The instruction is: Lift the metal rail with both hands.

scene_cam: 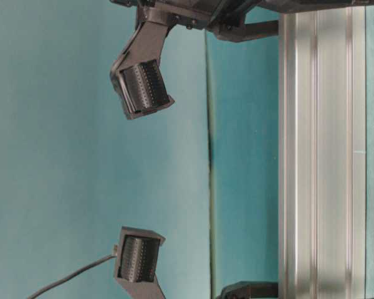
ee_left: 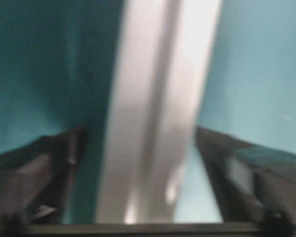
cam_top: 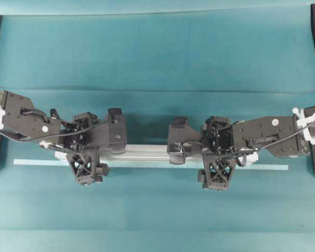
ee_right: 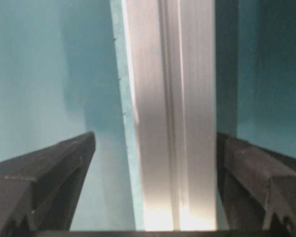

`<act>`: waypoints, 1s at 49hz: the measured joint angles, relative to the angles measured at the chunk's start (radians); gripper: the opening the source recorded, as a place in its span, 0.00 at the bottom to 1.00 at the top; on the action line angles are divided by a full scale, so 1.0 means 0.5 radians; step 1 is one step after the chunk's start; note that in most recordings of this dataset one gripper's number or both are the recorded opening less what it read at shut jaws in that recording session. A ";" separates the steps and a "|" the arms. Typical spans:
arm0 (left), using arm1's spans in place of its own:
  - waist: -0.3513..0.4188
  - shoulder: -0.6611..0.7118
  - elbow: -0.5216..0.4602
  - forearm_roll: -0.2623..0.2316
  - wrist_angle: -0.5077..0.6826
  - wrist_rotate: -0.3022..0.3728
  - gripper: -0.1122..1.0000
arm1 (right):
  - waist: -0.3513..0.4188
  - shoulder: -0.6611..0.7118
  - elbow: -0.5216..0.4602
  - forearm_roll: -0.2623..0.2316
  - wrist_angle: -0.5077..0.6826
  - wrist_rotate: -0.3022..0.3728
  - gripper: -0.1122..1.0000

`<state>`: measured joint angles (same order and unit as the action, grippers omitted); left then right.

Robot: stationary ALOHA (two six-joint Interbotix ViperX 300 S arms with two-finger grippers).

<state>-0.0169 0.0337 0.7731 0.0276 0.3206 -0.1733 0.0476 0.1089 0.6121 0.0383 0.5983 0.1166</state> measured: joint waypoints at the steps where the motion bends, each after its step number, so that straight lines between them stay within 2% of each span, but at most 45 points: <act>1: 0.000 0.000 0.003 0.000 0.003 0.000 0.99 | 0.000 0.000 -0.003 -0.003 0.000 0.000 0.94; 20: 0.031 -0.304 0.021 0.000 0.003 0.012 0.99 | -0.006 -0.160 -0.021 -0.077 0.114 0.003 0.94; 41: 0.046 -0.767 0.025 0.000 -0.006 0.107 0.99 | -0.040 -0.601 -0.052 -0.086 0.123 0.006 0.94; 49: 0.067 -0.917 0.037 0.000 -0.040 0.117 0.99 | -0.040 -0.739 -0.052 -0.123 0.126 0.003 0.94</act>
<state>0.0169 -0.4249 0.7915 0.0276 0.3007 -0.1150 0.0276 -0.2608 0.5860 -0.0230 0.6611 0.1181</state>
